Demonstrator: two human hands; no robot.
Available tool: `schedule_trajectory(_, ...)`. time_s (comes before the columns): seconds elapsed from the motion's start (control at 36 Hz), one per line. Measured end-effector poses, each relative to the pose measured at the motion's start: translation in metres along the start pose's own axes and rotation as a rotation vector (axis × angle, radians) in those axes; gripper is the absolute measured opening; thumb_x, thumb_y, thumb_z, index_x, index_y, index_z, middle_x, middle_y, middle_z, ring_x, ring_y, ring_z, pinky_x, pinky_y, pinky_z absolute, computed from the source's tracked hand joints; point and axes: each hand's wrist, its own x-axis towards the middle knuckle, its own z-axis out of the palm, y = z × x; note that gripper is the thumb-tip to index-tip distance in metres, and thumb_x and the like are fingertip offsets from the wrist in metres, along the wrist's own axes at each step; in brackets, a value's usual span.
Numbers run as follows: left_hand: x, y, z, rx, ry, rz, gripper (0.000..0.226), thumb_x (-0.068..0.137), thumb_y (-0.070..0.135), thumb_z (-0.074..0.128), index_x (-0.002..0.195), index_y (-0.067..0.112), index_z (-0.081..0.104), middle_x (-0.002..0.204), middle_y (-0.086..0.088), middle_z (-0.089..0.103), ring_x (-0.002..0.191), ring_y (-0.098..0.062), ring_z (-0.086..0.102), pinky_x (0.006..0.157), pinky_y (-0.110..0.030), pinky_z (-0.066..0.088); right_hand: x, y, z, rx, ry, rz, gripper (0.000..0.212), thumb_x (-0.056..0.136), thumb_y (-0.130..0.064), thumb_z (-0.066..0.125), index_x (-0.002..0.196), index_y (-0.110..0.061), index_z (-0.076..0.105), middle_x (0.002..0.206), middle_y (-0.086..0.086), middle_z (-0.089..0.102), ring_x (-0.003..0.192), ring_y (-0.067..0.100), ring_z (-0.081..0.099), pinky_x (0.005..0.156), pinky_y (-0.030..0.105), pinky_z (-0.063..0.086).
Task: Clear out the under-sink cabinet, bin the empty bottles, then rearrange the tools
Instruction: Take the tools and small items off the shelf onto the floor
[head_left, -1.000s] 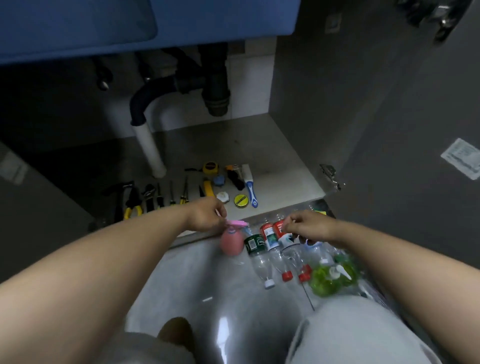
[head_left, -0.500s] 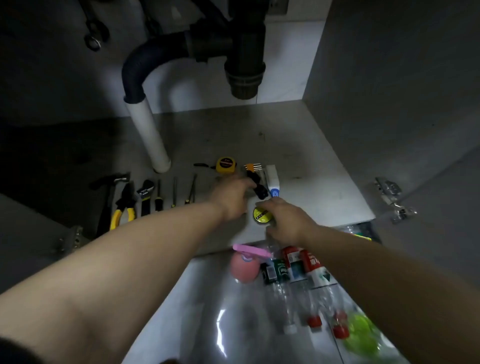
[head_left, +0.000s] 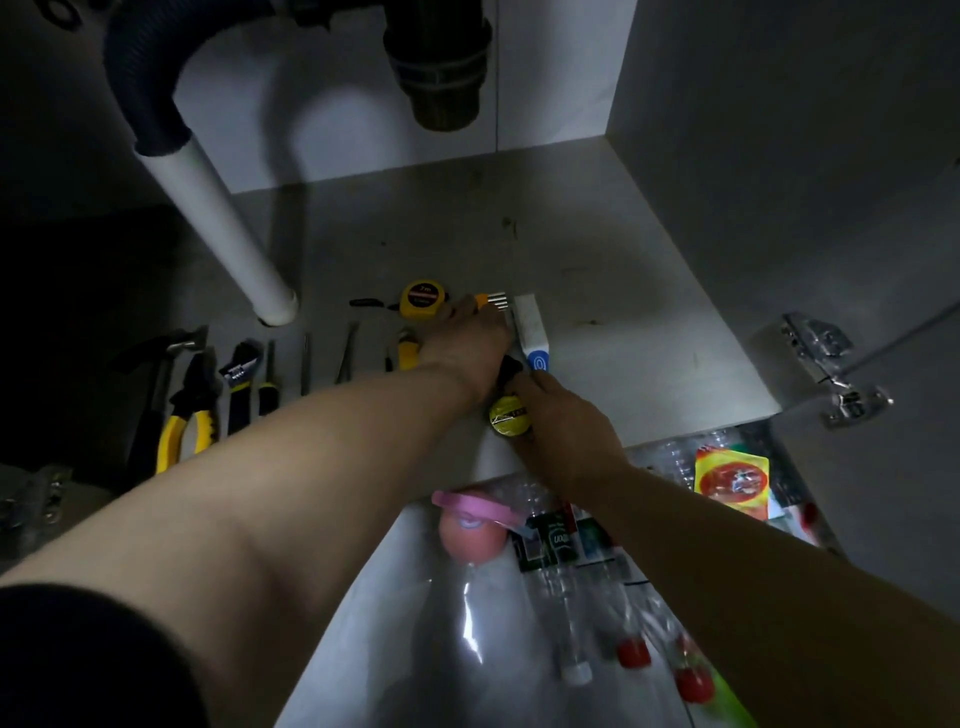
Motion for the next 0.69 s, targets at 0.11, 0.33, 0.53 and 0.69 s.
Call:
schedule_trajectory(0.11,-0.007,-0.001,0.003,0.012,0.023,0.003,0.030,0.097,0.019,0.052,0.124,0.012,0.062,0.137,-0.012,0.052,0.134,-0.034,0.038,0.109,-0.044,0.034,-0.002,0.000,0.003,0.092,0.004,0.032,0.051,0.084,-0.025,0.069,0.132,-0.025,0.054,0.137,0.003,0.047,0.099,0.035,0.063,0.078,0.041,0.055)
schedule_trajectory(0.33,-0.043,-0.036,-0.026,-0.511,0.123,-0.023,0.029,0.096,0.023,0.063,0.125,0.018,0.062,0.119,-0.010,0.068,0.109,-0.032,0.062,0.087,-0.040,0.052,-0.007,-0.006,-0.035,0.218,0.050,0.183,0.046,0.077,-0.035,0.074,0.117,-0.027,0.053,0.110,0.000,0.041,0.084,0.031,0.061,0.077,0.036,0.051)
schedule_trajectory(0.53,-0.114,-0.075,-0.043,-0.816,0.182,-0.060,0.009,0.092,0.024,0.071,0.096,0.021,0.063,0.090,0.005,0.067,0.093,-0.021,0.068,0.075,-0.030,0.049,-0.024,-0.051,-0.079,0.228,0.003,0.049,0.040,0.074,-0.033,0.076,0.106,-0.029,0.052,0.109,0.001,0.048,0.090,0.022,0.058,0.076,0.032,0.049)
schedule_trajectory(0.69,-0.192,-0.089,-0.024,-0.953,0.228,-0.163,0.012,0.089,0.033,0.074,0.092,0.023,0.069,0.079,0.004,0.069,0.072,-0.012,0.063,0.070,-0.031,0.050,-0.057,-0.110,-0.088,0.199,-0.136,-0.064,0.043,0.076,-0.032,0.077,0.113,-0.024,0.055,0.113,0.001,0.053,0.102,0.019,0.056,0.078,0.026,0.041)
